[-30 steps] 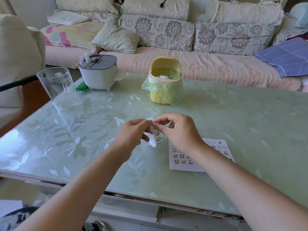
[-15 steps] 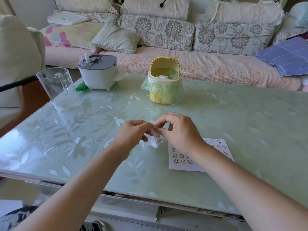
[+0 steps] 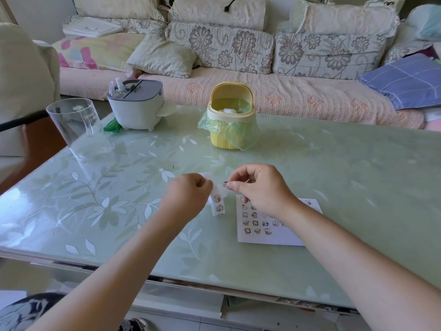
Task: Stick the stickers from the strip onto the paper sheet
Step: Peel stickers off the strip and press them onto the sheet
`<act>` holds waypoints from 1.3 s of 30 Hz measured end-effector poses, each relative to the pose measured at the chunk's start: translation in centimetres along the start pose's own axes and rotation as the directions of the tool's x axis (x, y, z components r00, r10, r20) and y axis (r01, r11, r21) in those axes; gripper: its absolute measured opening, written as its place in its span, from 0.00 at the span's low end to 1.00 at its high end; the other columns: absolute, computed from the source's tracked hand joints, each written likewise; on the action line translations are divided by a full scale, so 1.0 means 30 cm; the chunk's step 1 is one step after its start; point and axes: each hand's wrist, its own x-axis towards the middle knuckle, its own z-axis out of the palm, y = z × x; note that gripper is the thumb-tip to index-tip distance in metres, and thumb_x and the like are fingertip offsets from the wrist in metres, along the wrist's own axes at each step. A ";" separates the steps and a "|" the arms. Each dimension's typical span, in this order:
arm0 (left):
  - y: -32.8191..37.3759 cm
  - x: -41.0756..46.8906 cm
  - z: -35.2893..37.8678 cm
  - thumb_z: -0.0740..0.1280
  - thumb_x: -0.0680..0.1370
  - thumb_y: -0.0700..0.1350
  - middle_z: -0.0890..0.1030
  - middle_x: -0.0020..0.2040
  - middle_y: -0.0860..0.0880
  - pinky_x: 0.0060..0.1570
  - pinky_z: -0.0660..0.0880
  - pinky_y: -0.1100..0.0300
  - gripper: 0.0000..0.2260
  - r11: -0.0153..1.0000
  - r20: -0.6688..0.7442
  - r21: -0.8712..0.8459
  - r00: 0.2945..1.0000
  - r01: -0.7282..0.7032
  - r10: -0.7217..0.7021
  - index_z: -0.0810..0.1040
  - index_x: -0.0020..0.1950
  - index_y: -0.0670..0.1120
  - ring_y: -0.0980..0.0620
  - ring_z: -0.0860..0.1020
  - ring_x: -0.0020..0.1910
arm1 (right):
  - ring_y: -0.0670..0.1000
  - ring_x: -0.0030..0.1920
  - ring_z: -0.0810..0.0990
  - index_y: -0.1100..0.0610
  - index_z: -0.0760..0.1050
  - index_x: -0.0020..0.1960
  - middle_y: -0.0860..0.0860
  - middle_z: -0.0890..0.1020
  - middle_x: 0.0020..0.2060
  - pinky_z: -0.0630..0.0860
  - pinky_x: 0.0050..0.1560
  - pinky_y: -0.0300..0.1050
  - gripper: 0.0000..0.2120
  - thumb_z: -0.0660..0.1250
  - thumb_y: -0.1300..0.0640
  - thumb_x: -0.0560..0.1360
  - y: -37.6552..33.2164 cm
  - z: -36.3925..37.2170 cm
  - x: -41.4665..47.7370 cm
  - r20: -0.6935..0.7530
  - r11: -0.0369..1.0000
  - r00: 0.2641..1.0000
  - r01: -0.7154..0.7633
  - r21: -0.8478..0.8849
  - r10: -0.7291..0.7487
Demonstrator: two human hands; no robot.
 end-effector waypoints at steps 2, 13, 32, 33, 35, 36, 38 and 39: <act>0.003 -0.011 0.015 0.63 0.77 0.53 0.77 0.41 0.52 0.37 0.70 0.58 0.10 0.980 -0.067 0.167 0.991 -0.105 0.118 0.76 0.46 0.47 0.49 0.74 0.40 | 0.49 0.26 0.74 0.55 0.81 0.46 0.50 0.82 0.34 0.74 0.31 0.40 0.06 0.78 0.59 0.72 0.005 -0.025 -0.011 0.000 0.997 0.998 -0.060 0.040 0.060; 0.092 -0.088 0.118 0.70 0.74 0.44 0.76 0.47 0.51 0.43 0.74 0.55 0.06 0.652 -0.001 0.195 0.665 -0.733 0.747 0.80 0.51 0.49 0.49 0.74 0.48 | 0.48 0.28 0.74 0.53 0.84 0.43 0.48 0.82 0.33 0.66 0.25 0.37 0.03 0.77 0.57 0.71 0.099 -0.161 -0.109 -0.001 0.930 0.935 -0.352 -0.110 0.354; 0.047 -0.129 0.254 0.66 0.78 0.55 0.74 0.63 0.59 0.57 0.75 0.52 0.16 0.685 0.364 0.108 0.669 -0.721 0.648 0.78 0.64 0.54 0.57 0.68 0.64 | 0.45 0.40 0.82 0.50 0.85 0.37 0.46 0.86 0.37 0.76 0.41 0.38 0.04 0.74 0.56 0.71 0.207 -0.202 -0.199 0.002 0.863 0.901 -0.414 -0.290 0.433; 0.046 -0.128 0.254 0.66 0.78 0.55 0.74 0.63 0.59 0.57 0.75 0.53 0.16 0.687 0.366 0.107 0.671 -0.718 0.644 0.78 0.64 0.54 0.57 0.68 0.65 | 0.45 0.42 0.84 0.49 0.85 0.37 0.45 0.86 0.37 0.78 0.43 0.39 0.04 0.74 0.55 0.71 0.209 -0.201 -0.198 -0.001 0.860 0.900 -0.416 -0.296 0.435; 0.047 -0.130 0.252 0.66 0.78 0.55 0.74 0.63 0.59 0.57 0.75 0.53 0.16 0.686 0.368 0.106 0.669 -0.720 0.646 0.78 0.64 0.54 0.57 0.68 0.65 | 0.45 0.45 0.84 0.49 0.85 0.37 0.43 0.86 0.37 0.79 0.47 0.41 0.04 0.74 0.55 0.70 0.213 -0.198 -0.196 -0.010 0.855 0.899 -0.419 -0.306 0.437; 0.049 -0.131 0.252 0.66 0.78 0.55 0.74 0.63 0.59 0.57 0.75 0.53 0.16 0.684 0.369 0.108 0.668 -0.722 0.646 0.77 0.64 0.54 0.57 0.68 0.65 | 0.45 0.45 0.84 0.49 0.85 0.37 0.43 0.86 0.37 0.79 0.47 0.41 0.04 0.74 0.55 0.70 0.214 -0.196 -0.195 -0.017 0.852 0.899 -0.420 -0.313 0.437; 0.051 -0.133 0.252 0.66 0.78 0.55 0.73 0.64 0.59 0.57 0.75 0.54 0.16 0.684 0.370 0.111 0.668 -0.721 0.645 0.77 0.65 0.54 0.58 0.68 0.65 | 0.45 0.44 0.84 0.48 0.85 0.38 0.43 0.86 0.37 0.78 0.45 0.40 0.04 0.74 0.55 0.70 0.215 -0.190 -0.194 -0.032 0.843 0.900 -0.420 -0.337 0.436; 0.051 -0.135 0.252 0.66 0.78 0.55 0.73 0.64 0.59 0.56 0.75 0.54 0.16 0.682 0.368 0.114 0.668 -0.722 0.646 0.77 0.65 0.54 0.58 0.67 0.65 | 0.46 0.43 0.84 0.48 0.85 0.38 0.43 0.86 0.37 0.78 0.42 0.39 0.04 0.73 0.54 0.70 0.214 -0.187 -0.194 -0.039 0.837 0.899 -0.422 -0.348 0.437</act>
